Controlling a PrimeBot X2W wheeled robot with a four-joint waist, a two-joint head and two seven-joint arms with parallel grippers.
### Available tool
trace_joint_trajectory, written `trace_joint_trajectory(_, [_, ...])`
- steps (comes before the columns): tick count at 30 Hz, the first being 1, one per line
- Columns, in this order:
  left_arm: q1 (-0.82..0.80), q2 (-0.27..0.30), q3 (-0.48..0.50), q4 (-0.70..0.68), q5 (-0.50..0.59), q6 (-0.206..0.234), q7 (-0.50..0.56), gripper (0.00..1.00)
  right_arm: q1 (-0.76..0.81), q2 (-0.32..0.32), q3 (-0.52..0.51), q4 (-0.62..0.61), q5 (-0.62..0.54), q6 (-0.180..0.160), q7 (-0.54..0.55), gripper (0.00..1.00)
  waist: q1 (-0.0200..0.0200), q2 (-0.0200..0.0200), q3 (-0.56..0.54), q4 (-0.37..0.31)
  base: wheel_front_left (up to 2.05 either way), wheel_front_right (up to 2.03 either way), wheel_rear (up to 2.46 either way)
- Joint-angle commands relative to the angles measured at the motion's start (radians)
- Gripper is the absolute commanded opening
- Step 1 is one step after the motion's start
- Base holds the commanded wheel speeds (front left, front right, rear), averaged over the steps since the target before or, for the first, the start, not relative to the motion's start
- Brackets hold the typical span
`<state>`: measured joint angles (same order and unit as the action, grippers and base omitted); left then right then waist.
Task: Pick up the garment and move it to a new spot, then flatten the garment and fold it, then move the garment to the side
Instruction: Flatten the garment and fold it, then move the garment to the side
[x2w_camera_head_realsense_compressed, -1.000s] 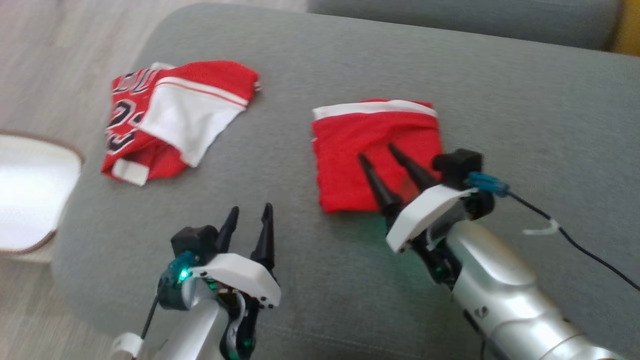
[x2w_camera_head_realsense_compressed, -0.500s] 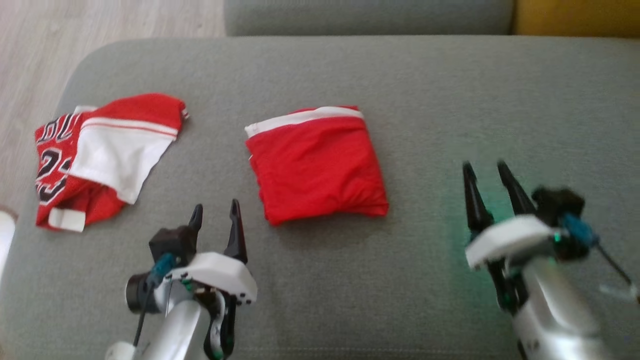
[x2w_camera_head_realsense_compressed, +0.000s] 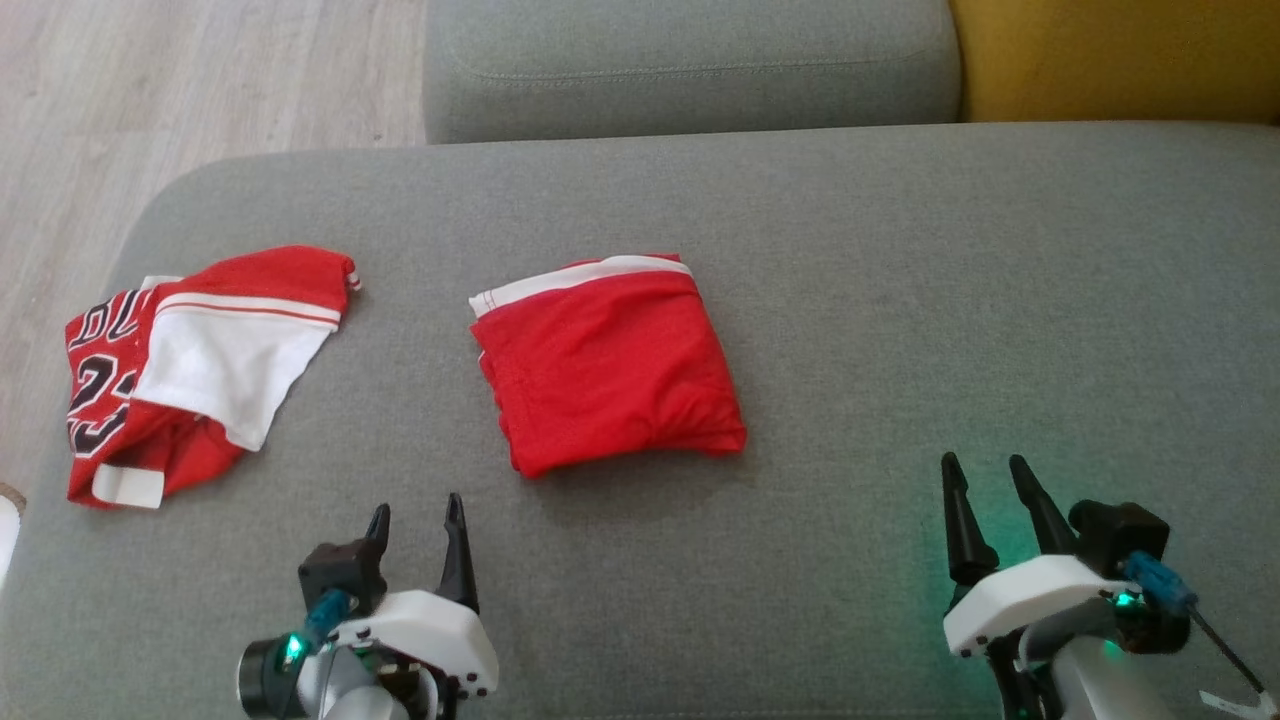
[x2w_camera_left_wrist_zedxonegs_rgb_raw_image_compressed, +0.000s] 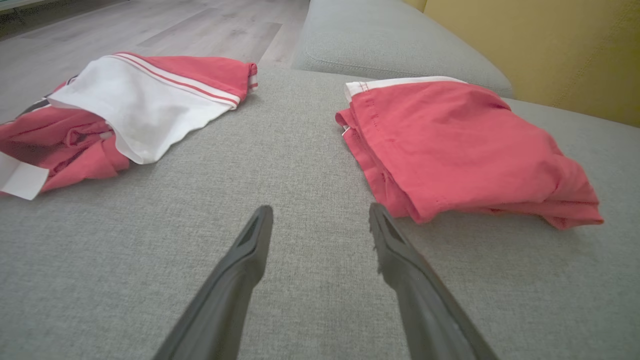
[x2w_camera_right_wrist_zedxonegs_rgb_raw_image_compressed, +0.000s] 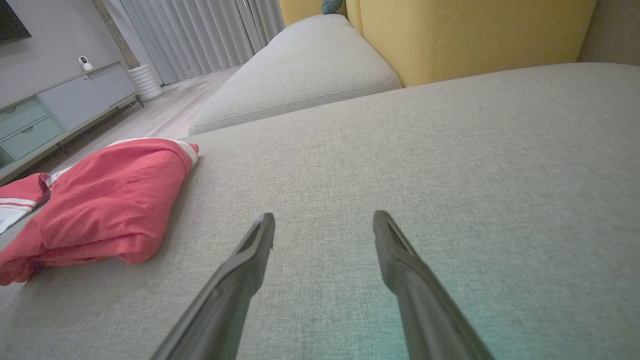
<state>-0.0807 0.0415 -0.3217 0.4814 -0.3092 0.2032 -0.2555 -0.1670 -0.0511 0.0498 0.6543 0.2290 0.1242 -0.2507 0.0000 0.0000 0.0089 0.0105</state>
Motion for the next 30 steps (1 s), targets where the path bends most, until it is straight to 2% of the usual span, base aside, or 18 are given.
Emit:
trace_joint_trajectory(1, [-0.031, 0.009, 0.032, -0.028, 0.011, -0.001, -0.006, 1.0, -0.025, 0.001, 0.029, -0.032, 0.008, 0.007, -0.011, 1.0, 0.0, 0.0, -0.001, 0.001, 0.0, 0.0, 0.0])
trace_joint_trajectory(10, [-0.055, 0.009, -0.001, -0.047, 0.001, -0.012, -0.006, 1.0, -0.069, 0.001, 0.097, -0.006, 0.046, 0.007, -0.011, 1.0, 0.0, 0.0, 0.042, 0.041, 0.0, 0.0, 0.0])
trace_joint_trajectory(19, [-0.125, 0.009, -0.088, -0.08, -0.05, -0.023, -0.006, 1.0, -0.294, 0.001, 0.236, 0.101, 0.134, 0.007, -0.002, 1.0, 0.0, 0.0, 0.155, 0.181, 0.0, 0.0, 0.0])
trace_joint_trajectory(20, [-0.125, 0.009, -0.088, -0.08, -0.05, -0.023, -0.006, 1.0, -0.294, 0.001, 0.236, 0.101, 0.134, 0.007, -0.002, 1.0, 0.0, 0.0, 0.155, 0.181, 0.0, 0.0, 0.0])
trace_joint_trajectory(24, [-0.146, 0.009, -0.121, -0.097, -0.06, -0.018, -0.006, 1.0, -0.412, 0.001, 0.245, 0.205, 0.14, 0.007, 0.011, 1.0, 0.0, 0.0, 0.193, 0.241, 0.0, 0.0, 0.0])
trace_joint_trajectory(30, [-0.16, 0.009, -0.138, -0.107, -0.064, -0.01, -0.006, 1.0, -0.52, 0.001, 0.209, 0.417, 0.112, 0.007, 0.07, 1.0, 0.0, 0.0, 0.221, 0.295, 0.0, 0.0, 0.0])
